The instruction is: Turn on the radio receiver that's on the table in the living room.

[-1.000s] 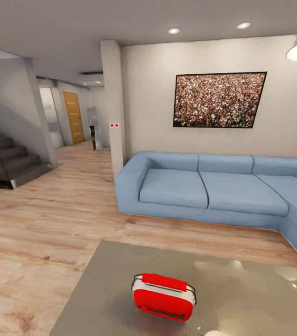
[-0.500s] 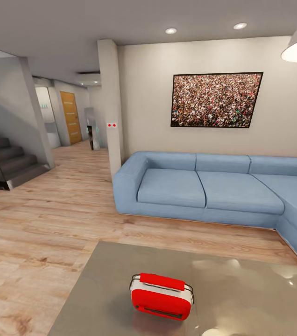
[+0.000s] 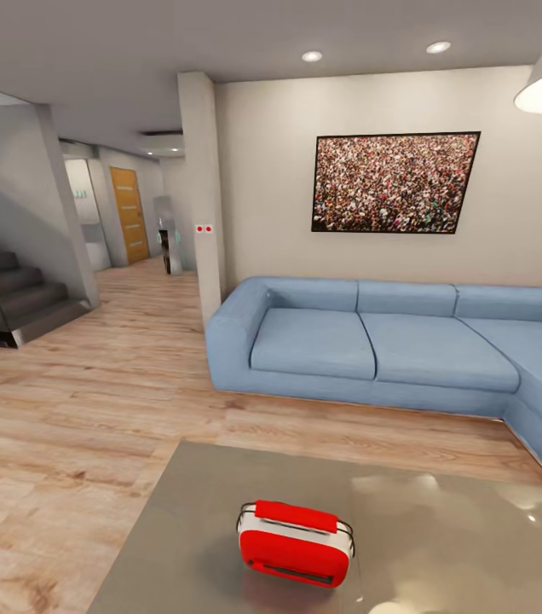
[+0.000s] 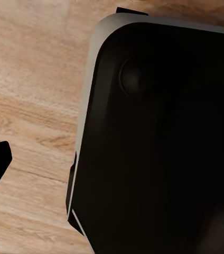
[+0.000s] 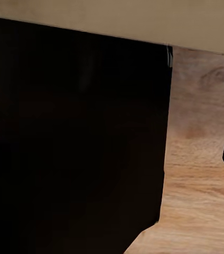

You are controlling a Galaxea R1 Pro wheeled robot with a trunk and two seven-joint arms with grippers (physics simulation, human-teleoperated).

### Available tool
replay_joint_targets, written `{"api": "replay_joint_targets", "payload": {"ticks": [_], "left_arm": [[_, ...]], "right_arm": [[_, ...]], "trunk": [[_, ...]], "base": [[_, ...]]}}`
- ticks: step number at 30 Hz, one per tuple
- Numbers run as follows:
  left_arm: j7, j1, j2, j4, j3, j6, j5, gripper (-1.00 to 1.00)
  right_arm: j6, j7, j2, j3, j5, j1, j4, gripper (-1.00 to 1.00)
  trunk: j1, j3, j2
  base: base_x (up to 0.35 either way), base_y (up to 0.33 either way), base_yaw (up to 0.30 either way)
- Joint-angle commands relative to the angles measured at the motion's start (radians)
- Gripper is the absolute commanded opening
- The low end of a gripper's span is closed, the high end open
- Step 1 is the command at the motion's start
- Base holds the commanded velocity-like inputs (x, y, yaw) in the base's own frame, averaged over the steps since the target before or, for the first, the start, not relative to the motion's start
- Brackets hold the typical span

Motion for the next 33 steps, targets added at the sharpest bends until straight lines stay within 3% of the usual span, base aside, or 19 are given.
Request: {"api": "replay_joint_targets", "payload": {"ticks": [1, 12, 33], "left_arm": [[0.0, 0.0, 0.0, 0.0, 0.0, 0.0, 0.0, 1.0], [0.0, 0.0, -0.001, 0.0, 0.001, -0.002, 0.0, 1.0], [0.0, 0.0, -0.002, 0.0, -0.001, -0.002, -0.001, 1.0]], "right_arm": [[0.0, 0.0, 0.0, 0.0, 0.0, 0.0, 0.0, 1.0], [-0.002, 0.001, -0.001, 0.0, 0.001, 0.0, 0.0, 1.0], [-0.006, 0.003, -0.003, 0.002, 0.001, 0.0, 0.0, 1.0]], "trunk": [[0.0, 0.0, 0.0], [0.0, -0.001, 0.0], [0.0, -0.033, 0.0]], "base": [[0.115, 0.0, 0.0], [0.04, 0.0, 0.0], [0.0, 0.0, 0.0]]}}
